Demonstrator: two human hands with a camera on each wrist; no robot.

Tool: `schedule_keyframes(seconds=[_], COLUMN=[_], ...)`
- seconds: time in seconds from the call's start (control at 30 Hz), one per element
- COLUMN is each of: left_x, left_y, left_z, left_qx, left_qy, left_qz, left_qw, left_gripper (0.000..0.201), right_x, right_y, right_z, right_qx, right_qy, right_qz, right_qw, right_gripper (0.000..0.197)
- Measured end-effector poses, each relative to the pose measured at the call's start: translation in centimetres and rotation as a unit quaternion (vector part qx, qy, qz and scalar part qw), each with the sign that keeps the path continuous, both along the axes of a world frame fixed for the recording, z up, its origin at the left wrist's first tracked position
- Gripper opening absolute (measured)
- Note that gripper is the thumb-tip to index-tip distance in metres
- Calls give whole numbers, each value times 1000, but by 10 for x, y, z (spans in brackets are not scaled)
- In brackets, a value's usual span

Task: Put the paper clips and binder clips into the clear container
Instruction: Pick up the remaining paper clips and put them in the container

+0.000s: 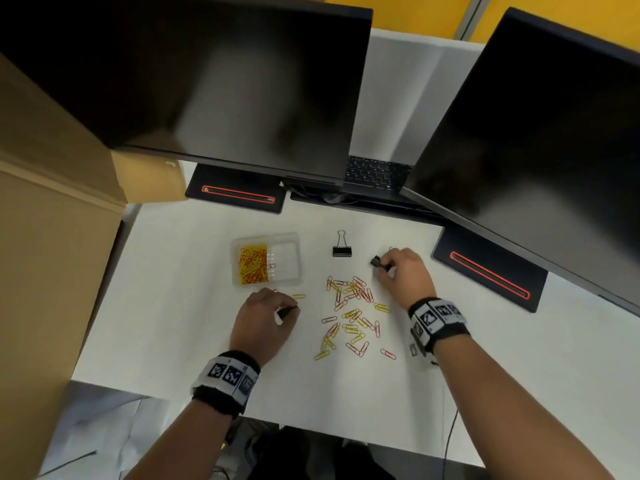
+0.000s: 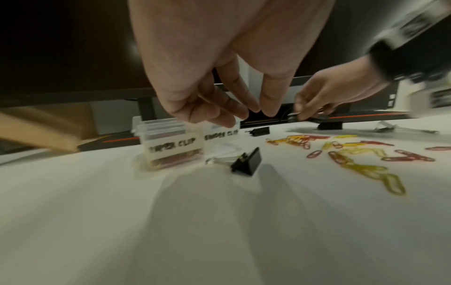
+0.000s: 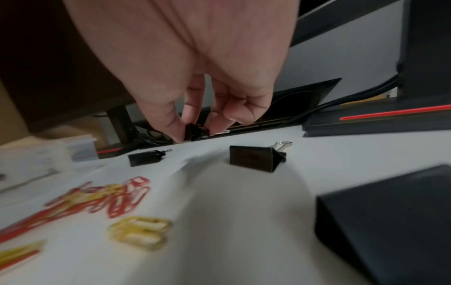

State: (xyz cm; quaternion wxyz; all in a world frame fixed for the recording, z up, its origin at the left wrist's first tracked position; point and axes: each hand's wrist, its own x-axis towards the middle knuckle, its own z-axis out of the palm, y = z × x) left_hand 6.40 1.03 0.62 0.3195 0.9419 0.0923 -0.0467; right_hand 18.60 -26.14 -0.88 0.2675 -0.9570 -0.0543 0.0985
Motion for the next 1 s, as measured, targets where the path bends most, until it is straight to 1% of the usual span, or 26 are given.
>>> schedule_keyframes(seconds=[0.07,0.13,0.2,0.23,0.3,0.33,0.4,0.47,0.53,0.57,0.6,0.67,0.7,0.77,0.87,1.0], left_x=[4,7,8,7,4,4,4,5,7,8,9,11,11,11,4,-12], left_y=[-5,-3,2,4,7,10,11,5,-12,-22,-32,-48,-54,-67,-84,-94], left_z=[1,-1,-7,-10,-17,-19,-21,-21,-19,-18,-19,-21,-21,-22,-21,-23], left_qx=[20,43,71,93,128,135,129,108,105,113,125,144,143,128,95,6], left_qy=[2,15,33,42,55,56,41,12,-6,3,28,81,98,102,80,47], left_qz=[-22,-15,-21,-35,-53,-51,-38,-42,-79,-100,-116,-118,-114,-119,-151,-164], left_qw=[1000,999,997,994,989,988,990,993,991,988,985,979,978,979,981,985], left_gripper=[11,19,29,30,22,17,10,11,23,32,42,58,62,62,56,48], right_x=[15,16,9,3,-10,-17,-28,-37,-41,-42,-42,-44,-46,-51,-63,-92], right_y=[3,3,2,4,9,11,14,15,16,18,19,24,27,32,35,30], right_z=[-3,-5,-4,-3,0,0,-3,-8,-9,-8,-8,-8,-8,-11,-13,-15], right_qx=[-20,-45,-67,-66,-40,-22,5,16,17,11,2,-18,-31,-58,-57,-43], right_qy=[23,43,27,8,-26,-28,-11,-4,3,5,6,21,28,25,18,14], right_qz=[-11,-9,-5,-4,12,19,14,12,15,20,29,57,71,99,132,164], right_qw=[999,998,997,998,999,999,1000,1000,1000,1000,1000,998,997,993,989,985], right_gripper=[10,14,23,24,20,20,22,23,24,26,29,40,46,52,51,47])
